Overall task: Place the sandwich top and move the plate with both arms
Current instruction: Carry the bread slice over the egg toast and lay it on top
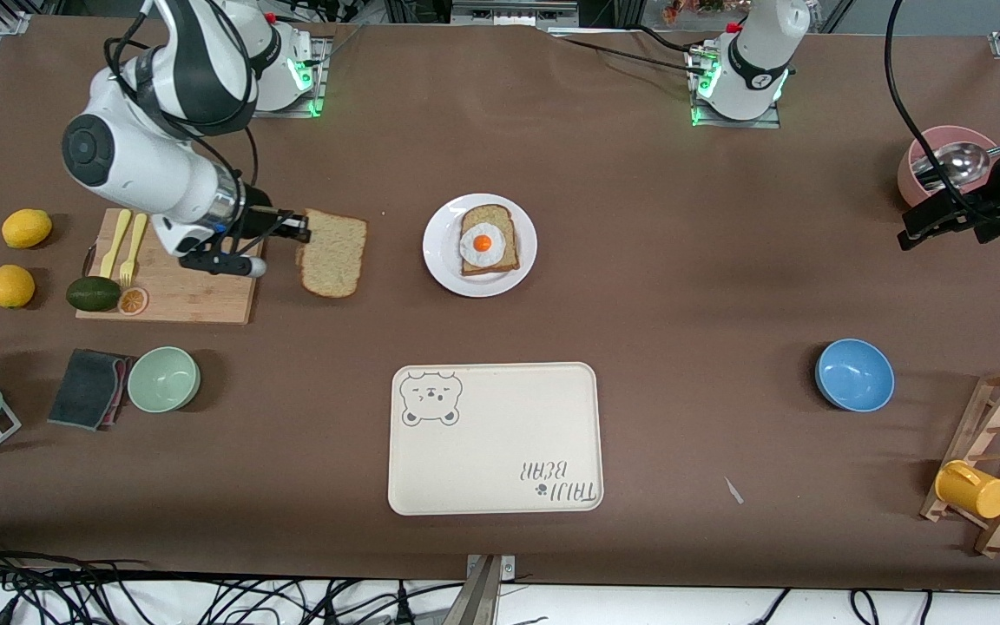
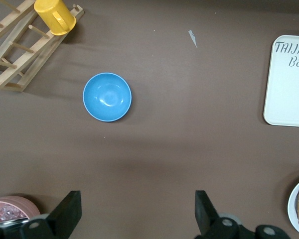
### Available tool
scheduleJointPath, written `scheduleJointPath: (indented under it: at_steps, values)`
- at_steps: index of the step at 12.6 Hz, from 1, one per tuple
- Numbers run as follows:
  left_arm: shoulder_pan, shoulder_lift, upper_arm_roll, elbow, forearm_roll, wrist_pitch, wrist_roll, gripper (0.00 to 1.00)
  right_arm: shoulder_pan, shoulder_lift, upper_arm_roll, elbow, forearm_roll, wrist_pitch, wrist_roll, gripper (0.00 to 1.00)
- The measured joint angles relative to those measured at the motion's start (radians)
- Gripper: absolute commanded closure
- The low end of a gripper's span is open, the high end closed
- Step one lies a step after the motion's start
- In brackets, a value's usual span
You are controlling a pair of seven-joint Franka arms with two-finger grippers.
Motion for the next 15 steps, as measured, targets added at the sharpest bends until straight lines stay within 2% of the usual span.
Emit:
scheduleJointPath:
  at_steps: [4,7,11,15]
  values:
    - [0.039,0.0,0.002,0.0,0.0,0.0,0.0,0.0,0.001,0.018,0.097,0.0,0.173,-0.001,-0.001,1.0]
    - [0.049,0.0,0.002,0.0,0.0,-0.002,0.0,0.0,0.0,0.076,0.162,-0.003,0.237,0.087,-0.001,1.0]
    - [0.061,0.0,0.002,-0.003,0.0,-0.006,0.0,0.0,0.003,0.223,0.283,-0.014,0.251,0.251,0.033,1.0]
    - [0.064,0.0,0.002,-0.012,0.0,-0.014,0.0,0.0,0.006,0.283,0.302,-0.019,0.252,0.268,0.055,1.0]
